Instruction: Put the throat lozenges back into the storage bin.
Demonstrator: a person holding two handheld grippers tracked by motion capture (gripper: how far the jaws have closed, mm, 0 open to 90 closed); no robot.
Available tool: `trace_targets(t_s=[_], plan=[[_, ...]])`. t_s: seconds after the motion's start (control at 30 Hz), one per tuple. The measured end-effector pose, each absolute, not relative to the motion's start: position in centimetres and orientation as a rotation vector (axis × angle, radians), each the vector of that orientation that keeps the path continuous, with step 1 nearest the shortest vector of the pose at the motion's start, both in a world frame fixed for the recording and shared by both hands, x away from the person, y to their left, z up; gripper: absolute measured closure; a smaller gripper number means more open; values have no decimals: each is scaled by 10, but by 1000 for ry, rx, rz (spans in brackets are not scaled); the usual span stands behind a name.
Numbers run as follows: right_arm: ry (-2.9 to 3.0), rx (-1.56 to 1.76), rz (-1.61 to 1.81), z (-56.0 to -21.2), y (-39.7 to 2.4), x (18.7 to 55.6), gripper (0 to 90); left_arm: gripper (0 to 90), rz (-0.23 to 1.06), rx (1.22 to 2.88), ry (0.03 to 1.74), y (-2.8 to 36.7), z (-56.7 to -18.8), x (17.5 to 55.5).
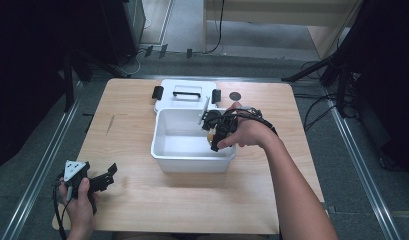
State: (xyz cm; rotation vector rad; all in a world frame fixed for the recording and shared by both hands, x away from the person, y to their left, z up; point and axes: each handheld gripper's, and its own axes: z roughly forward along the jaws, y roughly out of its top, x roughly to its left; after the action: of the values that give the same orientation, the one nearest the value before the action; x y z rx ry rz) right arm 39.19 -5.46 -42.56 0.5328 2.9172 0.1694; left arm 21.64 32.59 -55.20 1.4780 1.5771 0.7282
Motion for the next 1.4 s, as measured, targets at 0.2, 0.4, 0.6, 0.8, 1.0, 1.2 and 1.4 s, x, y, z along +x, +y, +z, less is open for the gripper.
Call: trace_targets(t_s=[0.2, 0.4, 0.6, 0.8, 1.0, 1.2, 1.4], plan=[[2912, 513, 130, -432, -51, 393, 202, 0, 727, 1477, 1576, 326, -552, 217], [2899, 510, 98, -436, -49, 395, 202, 0, 726, 1477, 1576, 326, -552, 217], [2899, 504, 59, -438, -45, 394, 202, 0, 727, 1477, 1575, 326, -552, 217], [2911, 493, 13, -442, -42, 396, 202, 0, 727, 1478, 1575, 326, -552, 217], [2910, 486, -26, -446, -38, 396, 202, 0, 725, 1477, 1575, 326, -552, 217], [2894, 483, -60, -447, -37, 395, 198, 0, 725, 1476, 1575, 326, -552, 217], [2889, 475, -46, -446, -38, 395, 204, 0, 726, 1477, 1574, 326, -552, 217]])
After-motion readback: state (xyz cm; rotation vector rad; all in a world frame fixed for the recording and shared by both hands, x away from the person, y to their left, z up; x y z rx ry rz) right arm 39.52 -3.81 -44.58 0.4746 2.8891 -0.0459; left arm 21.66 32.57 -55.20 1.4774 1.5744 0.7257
